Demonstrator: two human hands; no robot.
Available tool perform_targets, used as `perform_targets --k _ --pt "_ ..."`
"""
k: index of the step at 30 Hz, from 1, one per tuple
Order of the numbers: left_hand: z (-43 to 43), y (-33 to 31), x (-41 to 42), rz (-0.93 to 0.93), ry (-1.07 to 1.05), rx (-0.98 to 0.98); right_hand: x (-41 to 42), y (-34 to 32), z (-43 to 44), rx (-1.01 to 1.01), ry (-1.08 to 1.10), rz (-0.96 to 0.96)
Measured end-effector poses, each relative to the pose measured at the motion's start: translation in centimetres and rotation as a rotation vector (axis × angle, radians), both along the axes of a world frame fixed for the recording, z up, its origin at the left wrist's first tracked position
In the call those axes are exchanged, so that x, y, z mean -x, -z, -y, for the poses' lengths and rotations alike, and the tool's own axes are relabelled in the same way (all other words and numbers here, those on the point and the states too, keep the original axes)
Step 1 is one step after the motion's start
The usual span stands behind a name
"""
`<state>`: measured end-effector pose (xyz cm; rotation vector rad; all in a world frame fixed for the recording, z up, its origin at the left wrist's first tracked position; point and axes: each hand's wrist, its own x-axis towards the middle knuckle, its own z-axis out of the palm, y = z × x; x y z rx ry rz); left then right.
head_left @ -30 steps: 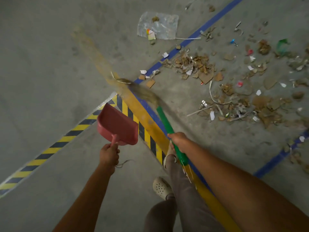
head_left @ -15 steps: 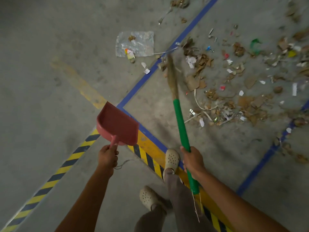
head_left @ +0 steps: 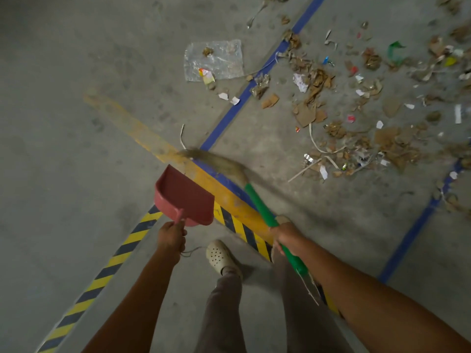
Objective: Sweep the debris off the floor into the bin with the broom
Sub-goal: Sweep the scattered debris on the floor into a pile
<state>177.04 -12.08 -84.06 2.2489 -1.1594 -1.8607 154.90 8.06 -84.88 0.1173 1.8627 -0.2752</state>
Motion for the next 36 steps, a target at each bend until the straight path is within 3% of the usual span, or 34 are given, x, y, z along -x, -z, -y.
perform_targets --k 3,7,15,20,26,36 --pt "1.7 -0.4 -1.3 -0.016 0.051 0.007 -0.2 -1.4 -0.1 -0.021 0.268 -0.139" --pt "3.9 -1.2 -2.8 -0.052 0.072 0.023 -1.3 -3.5 0.2 -0.041 0.394 -0.318" --pt "6.4 -2.1 -5.4 -0.093 0.013 0.037 -7.2 -6.8 3.5 0.081 0.186 -0.419" --pt "7.4 -3.1 -6.5 -0.085 0.013 0.041 -8.9 -8.8 6.7 0.046 0.038 -0.323" --pt "9.2 -4.1 -5.8 -0.066 0.012 0.040 -7.8 -9.1 8.4 0.067 0.170 -0.379" --pt "13.3 -4.1 1.1 -0.018 0.010 0.022 -0.2 -6.5 11.3 0.070 0.116 -0.336"
